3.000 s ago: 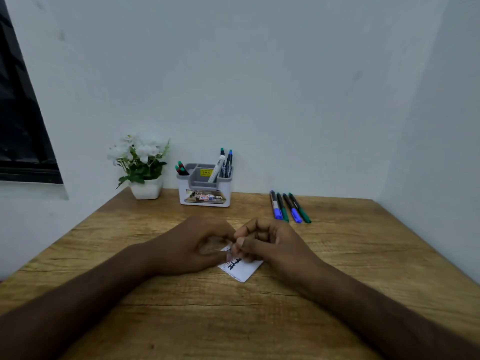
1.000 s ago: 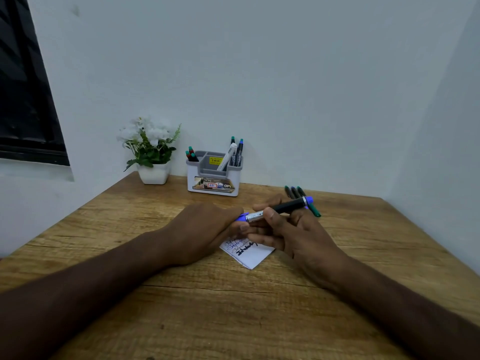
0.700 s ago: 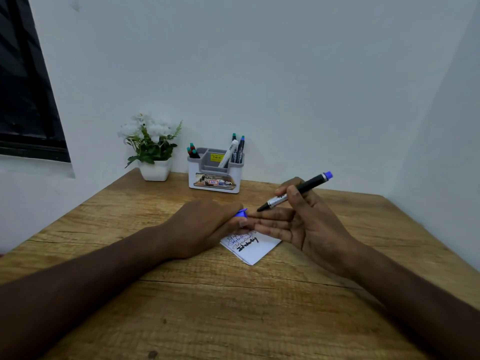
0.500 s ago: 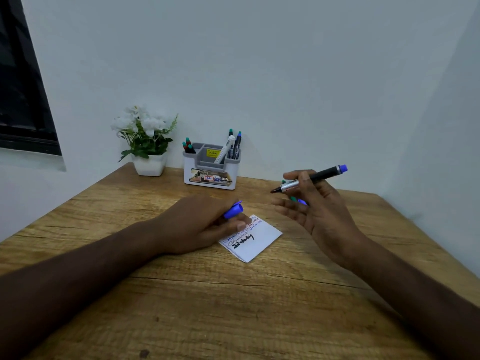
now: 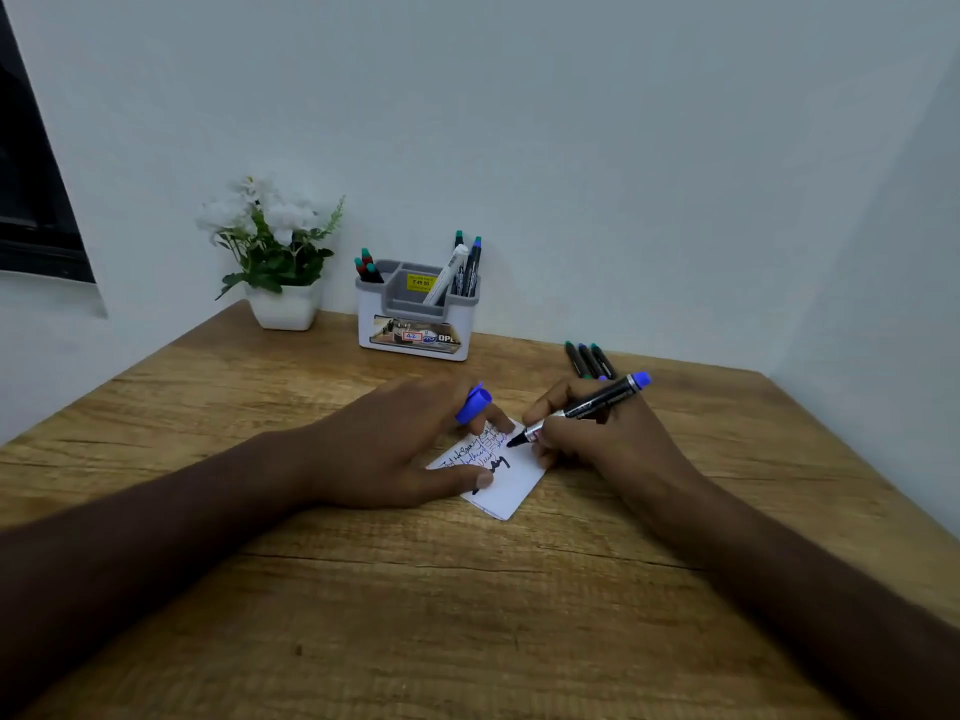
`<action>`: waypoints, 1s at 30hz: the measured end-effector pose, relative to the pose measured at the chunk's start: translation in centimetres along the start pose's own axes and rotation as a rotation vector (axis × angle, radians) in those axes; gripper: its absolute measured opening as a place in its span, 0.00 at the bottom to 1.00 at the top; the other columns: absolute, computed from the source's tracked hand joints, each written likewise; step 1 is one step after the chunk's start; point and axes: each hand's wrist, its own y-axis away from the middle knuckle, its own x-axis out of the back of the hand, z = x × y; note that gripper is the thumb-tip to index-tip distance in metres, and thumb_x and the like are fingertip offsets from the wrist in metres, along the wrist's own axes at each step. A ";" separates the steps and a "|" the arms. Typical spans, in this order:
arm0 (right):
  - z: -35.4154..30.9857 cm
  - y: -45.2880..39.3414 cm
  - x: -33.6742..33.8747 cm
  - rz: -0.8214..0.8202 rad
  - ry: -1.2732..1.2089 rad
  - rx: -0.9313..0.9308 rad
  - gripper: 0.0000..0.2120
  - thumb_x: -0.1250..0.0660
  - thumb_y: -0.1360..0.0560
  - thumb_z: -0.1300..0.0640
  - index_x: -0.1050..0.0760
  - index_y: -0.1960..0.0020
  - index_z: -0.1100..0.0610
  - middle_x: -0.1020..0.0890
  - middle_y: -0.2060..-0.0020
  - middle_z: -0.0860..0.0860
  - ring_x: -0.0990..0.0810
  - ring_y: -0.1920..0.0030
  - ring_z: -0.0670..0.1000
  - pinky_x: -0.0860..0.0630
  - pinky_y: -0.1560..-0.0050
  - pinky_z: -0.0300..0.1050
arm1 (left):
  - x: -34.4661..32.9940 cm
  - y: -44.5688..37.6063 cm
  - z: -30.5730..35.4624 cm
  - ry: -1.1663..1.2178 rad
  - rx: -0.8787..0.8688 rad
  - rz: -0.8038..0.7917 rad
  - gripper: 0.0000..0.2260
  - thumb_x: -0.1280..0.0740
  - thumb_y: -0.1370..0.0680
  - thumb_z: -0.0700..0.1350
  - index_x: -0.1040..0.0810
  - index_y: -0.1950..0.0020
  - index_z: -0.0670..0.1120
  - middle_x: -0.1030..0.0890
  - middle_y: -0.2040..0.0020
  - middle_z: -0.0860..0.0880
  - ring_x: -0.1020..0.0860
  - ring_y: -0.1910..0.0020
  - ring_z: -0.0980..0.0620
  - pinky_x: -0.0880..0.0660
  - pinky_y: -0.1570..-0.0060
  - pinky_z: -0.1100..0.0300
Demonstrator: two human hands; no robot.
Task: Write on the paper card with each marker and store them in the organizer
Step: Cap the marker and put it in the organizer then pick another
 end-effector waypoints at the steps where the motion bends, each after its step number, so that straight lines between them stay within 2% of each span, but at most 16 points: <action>1: 0.0 -0.1 0.0 0.002 -0.002 0.008 0.07 0.27 0.29 0.56 0.15 0.55 0.58 0.13 0.65 0.53 0.15 0.63 0.51 0.18 0.54 0.49 | 0.0 0.0 -0.1 0.008 -0.003 0.005 0.20 0.35 0.22 0.71 0.32 0.42 0.59 0.30 0.50 0.66 0.29 0.51 0.65 0.33 0.56 0.63; 4: 0.1 -0.2 -0.2 0.029 0.034 0.041 0.03 0.26 0.24 0.60 0.16 0.56 0.59 0.14 0.67 0.53 0.18 0.67 0.51 0.20 0.59 0.49 | 0.1 0.0 -0.1 0.015 -0.013 0.000 0.18 0.35 0.22 0.70 0.35 0.43 0.61 0.32 0.51 0.69 0.30 0.50 0.69 0.37 0.57 0.68; 7: 0.3 -0.2 -0.3 0.042 0.077 0.053 0.04 0.26 0.23 0.59 0.15 0.57 0.57 0.14 0.66 0.54 0.18 0.68 0.52 0.20 0.60 0.46 | 0.2 0.0 0.0 0.047 -0.020 0.000 0.19 0.36 0.22 0.72 0.33 0.40 0.63 0.30 0.47 0.71 0.28 0.47 0.69 0.33 0.53 0.66; 10: 0.2 -0.3 -0.3 0.052 0.072 0.048 0.04 0.25 0.23 0.59 0.15 0.57 0.57 0.13 0.66 0.54 0.18 0.68 0.53 0.20 0.61 0.47 | 0.3 -0.1 0.0 0.069 -0.012 -0.012 0.17 0.36 0.23 0.71 0.35 0.40 0.67 0.31 0.47 0.74 0.29 0.46 0.73 0.35 0.53 0.71; 12: 0.2 -0.3 -0.3 0.053 0.069 0.042 0.04 0.25 0.23 0.59 0.15 0.57 0.57 0.13 0.66 0.54 0.18 0.68 0.52 0.20 0.61 0.46 | 0.2 -0.2 -0.1 0.072 -0.009 -0.013 0.18 0.36 0.23 0.72 0.34 0.39 0.66 0.32 0.46 0.74 0.29 0.45 0.72 0.34 0.53 0.70; 16: 0.2 -0.2 -0.3 0.042 0.106 0.038 0.04 0.26 0.23 0.59 0.14 0.56 0.55 0.12 0.63 0.55 0.17 0.67 0.50 0.19 0.59 0.46 | 0.0 -0.2 -0.5 0.062 0.009 -0.026 0.21 0.36 0.23 0.73 0.33 0.38 0.63 0.29 0.45 0.69 0.28 0.46 0.67 0.31 0.52 0.64; 22: 0.4 -0.3 -0.2 0.060 0.082 0.028 0.04 0.25 0.23 0.59 0.14 0.56 0.57 0.12 0.64 0.53 0.16 0.65 0.49 0.18 0.56 0.48 | 0.0 -0.1 -0.3 0.061 0.022 -0.035 0.26 0.38 0.25 0.75 0.31 0.37 0.59 0.24 0.39 0.59 0.25 0.43 0.58 0.23 0.44 0.51; 25: 0.5 -0.3 -0.1 0.038 0.077 0.029 0.04 0.25 0.23 0.59 0.14 0.56 0.57 0.12 0.64 0.54 0.16 0.65 0.49 0.19 0.57 0.48 | 0.1 -0.1 -0.3 0.053 0.021 -0.035 0.26 0.37 0.24 0.75 0.30 0.35 0.58 0.25 0.41 0.61 0.26 0.44 0.61 0.24 0.46 0.53; 27: 0.6 -0.3 -0.1 0.041 0.072 0.036 0.05 0.26 0.24 0.58 0.15 0.56 0.59 0.13 0.64 0.54 0.16 0.65 0.50 0.18 0.56 0.51 | 0.1 -0.1 -0.4 0.056 0.020 -0.034 0.26 0.35 0.23 0.73 0.30 0.34 0.57 0.27 0.42 0.63 0.26 0.45 0.63 0.26 0.48 0.57; 30: 0.7 -0.3 -0.2 0.033 0.083 0.048 0.08 0.28 0.28 0.54 0.16 0.57 0.59 0.13 0.63 0.55 0.16 0.65 0.51 0.17 0.55 0.53 | -0.1 -0.2 -0.6 0.048 0.023 -0.030 0.28 0.37 0.24 0.74 0.30 0.32 0.57 0.25 0.40 0.61 0.26 0.44 0.61 0.25 0.46 0.56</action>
